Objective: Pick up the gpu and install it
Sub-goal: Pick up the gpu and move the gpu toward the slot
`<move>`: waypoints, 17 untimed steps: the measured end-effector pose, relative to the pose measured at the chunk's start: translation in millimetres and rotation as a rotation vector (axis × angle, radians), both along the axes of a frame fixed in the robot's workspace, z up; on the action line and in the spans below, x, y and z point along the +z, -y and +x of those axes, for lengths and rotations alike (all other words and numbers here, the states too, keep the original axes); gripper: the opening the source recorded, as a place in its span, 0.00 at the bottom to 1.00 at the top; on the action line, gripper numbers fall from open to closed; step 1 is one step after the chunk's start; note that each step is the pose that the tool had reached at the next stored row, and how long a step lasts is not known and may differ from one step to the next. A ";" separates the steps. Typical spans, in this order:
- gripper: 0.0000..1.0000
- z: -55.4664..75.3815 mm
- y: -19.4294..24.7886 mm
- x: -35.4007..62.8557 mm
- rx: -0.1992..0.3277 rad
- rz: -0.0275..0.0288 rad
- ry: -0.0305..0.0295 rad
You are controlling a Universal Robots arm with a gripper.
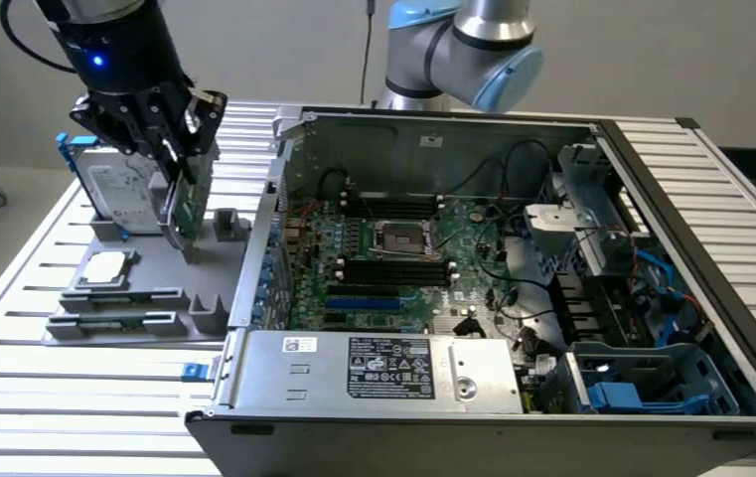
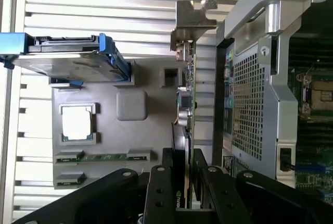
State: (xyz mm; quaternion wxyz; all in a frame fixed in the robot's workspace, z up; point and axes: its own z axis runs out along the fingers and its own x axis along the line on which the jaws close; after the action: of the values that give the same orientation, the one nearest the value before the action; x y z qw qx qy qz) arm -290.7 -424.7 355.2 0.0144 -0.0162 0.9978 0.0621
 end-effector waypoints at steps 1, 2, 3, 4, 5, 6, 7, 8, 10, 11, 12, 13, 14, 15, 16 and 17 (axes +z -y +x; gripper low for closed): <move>0.26 1.5 0.9 3.0 0.000 0.0000 -0.0027; 0.26 3.2 1.9 5.4 0.000 0.0000 -0.0058; 0.26 4.8 3.0 7.3 0.000 0.0000 -0.0095; 0.26 6.2 4.1 8.7 0.000 0.0000 -0.0143; 0.26 7.7 5.4 9.9 0.000 0.0001 -0.0198; 0.26 9.4 6.8 11.2 0.000 0.0000 -0.0261; 0.26 11.2 8.0 12.7 0.000 0.0000 -0.0322; 0.26 13.3 9.2 14.5 0.000 0.0001 -0.0383; 0.26 17.4 11.0 19.0 0.000 0.0000 -0.0487; 0.26 19.4 11.9 21.3 0.000 0.0000 -0.0540; 0.26 21.4 12.8 23.6 0.000 0.0000 -0.0596; 0.26 23.4 13.7 25.9 0.000 0.0001 -0.0657; 0.26 25.4 14.6 28.3 0.000 0.0001 -0.0717; 0.26 27.6 15.6 30.8 0.000 0.0002 -0.0783; 0.26 29.5 16.5 33.1 0.000 0.0001 -0.0841; 0.26 31.5 17.4 35.5 0.000 0.0001 -0.0902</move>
State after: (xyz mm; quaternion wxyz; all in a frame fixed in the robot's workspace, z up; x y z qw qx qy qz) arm -259.2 -442.1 390.7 -0.0306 -0.0134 0.9975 0.0628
